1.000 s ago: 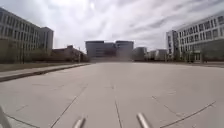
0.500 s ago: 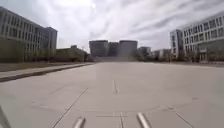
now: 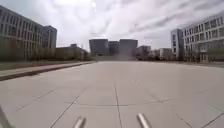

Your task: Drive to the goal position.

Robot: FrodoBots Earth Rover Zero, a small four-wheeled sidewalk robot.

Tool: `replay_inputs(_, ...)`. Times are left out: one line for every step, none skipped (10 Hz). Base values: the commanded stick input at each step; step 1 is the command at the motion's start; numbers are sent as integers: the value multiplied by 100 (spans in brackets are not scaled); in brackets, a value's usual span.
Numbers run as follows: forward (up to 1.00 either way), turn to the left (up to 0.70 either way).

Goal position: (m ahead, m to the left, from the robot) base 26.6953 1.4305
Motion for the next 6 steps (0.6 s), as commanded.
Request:
replay_inputs(100,0)
replay_inputs(100,0)
replay_inputs(100,0)
replay_inputs(100,0)
replay_inputs(100,0)
replay_inputs(100,0)
